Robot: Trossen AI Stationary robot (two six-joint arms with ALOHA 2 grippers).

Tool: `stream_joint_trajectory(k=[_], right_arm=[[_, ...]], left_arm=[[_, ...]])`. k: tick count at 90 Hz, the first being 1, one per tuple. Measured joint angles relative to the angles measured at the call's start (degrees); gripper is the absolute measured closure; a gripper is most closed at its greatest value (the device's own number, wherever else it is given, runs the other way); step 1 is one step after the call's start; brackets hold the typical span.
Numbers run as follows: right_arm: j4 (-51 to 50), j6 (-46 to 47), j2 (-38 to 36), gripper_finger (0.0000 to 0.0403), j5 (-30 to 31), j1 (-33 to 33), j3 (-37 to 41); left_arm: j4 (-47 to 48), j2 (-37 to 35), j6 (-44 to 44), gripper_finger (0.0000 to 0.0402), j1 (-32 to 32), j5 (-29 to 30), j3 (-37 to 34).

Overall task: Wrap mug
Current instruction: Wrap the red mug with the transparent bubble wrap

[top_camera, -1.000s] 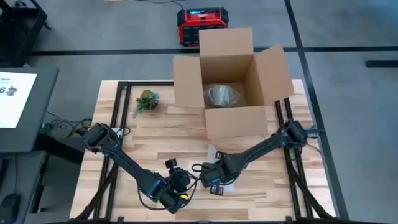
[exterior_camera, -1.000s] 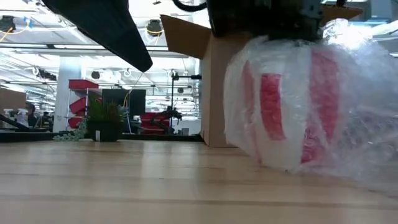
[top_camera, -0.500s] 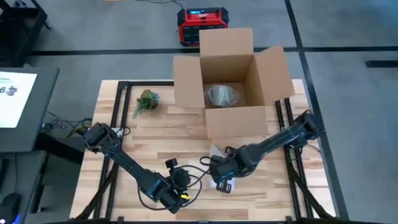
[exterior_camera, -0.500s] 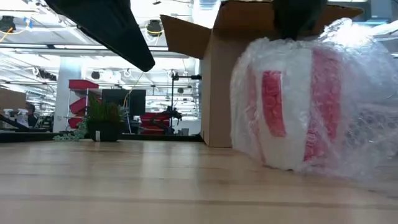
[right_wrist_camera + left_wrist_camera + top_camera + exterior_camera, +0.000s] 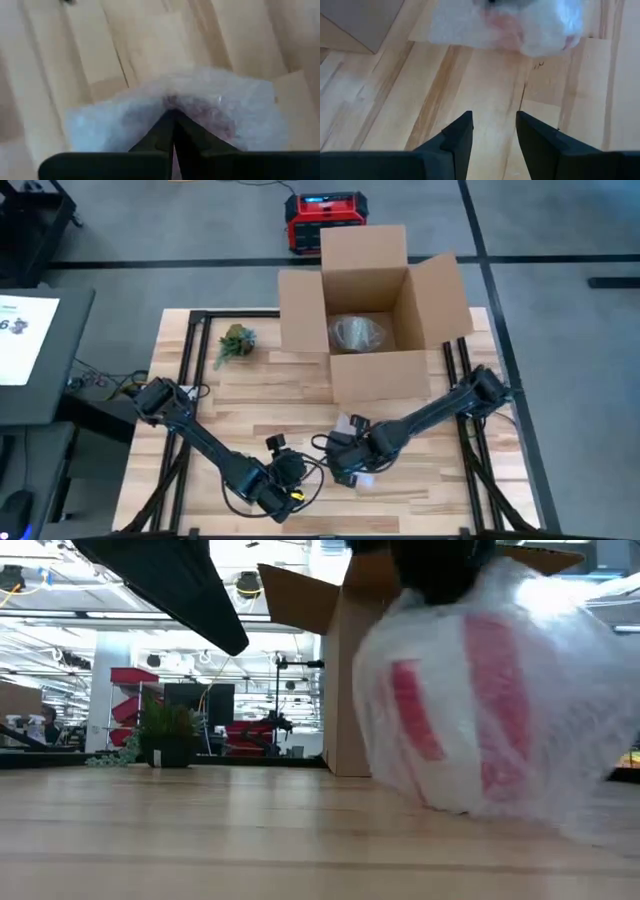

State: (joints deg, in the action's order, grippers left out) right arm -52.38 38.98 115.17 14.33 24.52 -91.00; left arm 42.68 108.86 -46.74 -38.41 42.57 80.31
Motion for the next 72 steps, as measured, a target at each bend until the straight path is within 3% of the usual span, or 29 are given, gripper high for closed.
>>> stream_joint_trajectory(k=[21, 54, 62, 72], right_arm=[[-1.3, -1.4, 3.6, 0.0403, -6.5, -1.0, 0.0], [-2.0, -0.4, -9.3, 0.0403, -6.9, 2.0, 0.3], [-1.7, -0.2, -11.3, 0.0403, -4.8, 3.1, 0.3], [-2.6, 2.9, -12.4, 0.0403, 3.2, 3.8, 0.3]], left_arm=[[0.0, 0.0, 0.2, 0.0269, 0.0, 0.0, 0.0], [-0.2, 0.0, 0.1, 0.0269, 0.0, 0.1, 0.1], [-0.2, 0.0, 0.1, 0.0269, 0.0, 0.1, 0.1], [-0.2, 0.0, 0.0, 0.0269, 0.0, 0.1, 0.1]])
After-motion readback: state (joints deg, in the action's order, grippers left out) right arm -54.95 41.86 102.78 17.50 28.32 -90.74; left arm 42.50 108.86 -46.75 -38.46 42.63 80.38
